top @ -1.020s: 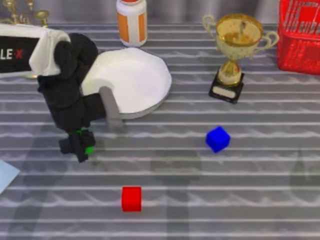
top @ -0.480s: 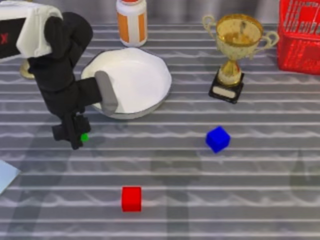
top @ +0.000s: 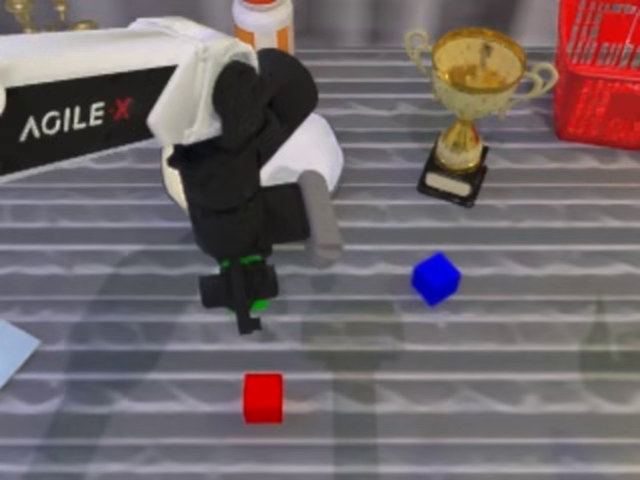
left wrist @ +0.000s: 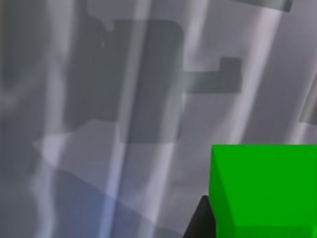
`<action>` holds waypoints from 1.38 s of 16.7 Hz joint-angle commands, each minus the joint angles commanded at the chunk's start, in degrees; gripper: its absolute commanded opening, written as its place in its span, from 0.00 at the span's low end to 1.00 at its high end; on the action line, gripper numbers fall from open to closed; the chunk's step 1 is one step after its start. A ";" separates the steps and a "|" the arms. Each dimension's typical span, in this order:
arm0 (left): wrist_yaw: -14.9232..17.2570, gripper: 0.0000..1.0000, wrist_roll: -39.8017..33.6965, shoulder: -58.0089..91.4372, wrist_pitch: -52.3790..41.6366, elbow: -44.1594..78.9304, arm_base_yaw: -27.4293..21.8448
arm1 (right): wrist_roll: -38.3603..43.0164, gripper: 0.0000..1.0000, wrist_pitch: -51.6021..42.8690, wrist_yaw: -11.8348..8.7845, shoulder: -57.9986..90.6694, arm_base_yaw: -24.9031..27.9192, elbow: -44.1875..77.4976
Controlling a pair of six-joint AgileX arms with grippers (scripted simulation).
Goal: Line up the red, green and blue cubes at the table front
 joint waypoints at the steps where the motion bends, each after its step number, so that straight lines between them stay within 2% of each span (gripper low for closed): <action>1: -0.05 0.00 -1.30 0.05 -0.46 0.56 -3.30 | 0.00 1.00 0.00 0.00 0.00 0.00 0.00; 4: -0.19 0.00 -4.83 -0.03 -1.59 1.98 -12.07 | 0.00 1.00 0.00 0.00 0.00 0.00 0.00; 7: -0.28 0.00 -6.81 -0.18 -2.17 2.77 -16.36 | 0.00 1.00 0.00 0.00 0.00 0.00 0.00; 13: -0.26 0.00 -6.86 0.17 -1.16 2.16 -16.30 | 0.00 1.00 0.00 0.00 0.00 0.00 0.00; 20: -0.19 0.00 -7.06 5.12 10.46 -4.63 -16.52 | 0.00 1.00 0.00 0.00 0.00 0.00 0.00; 23: -0.25 0.00 -6.95 5.66 11.85 -5.38 -16.68 | 0.00 1.00 0.00 0.00 0.00 0.00 0.00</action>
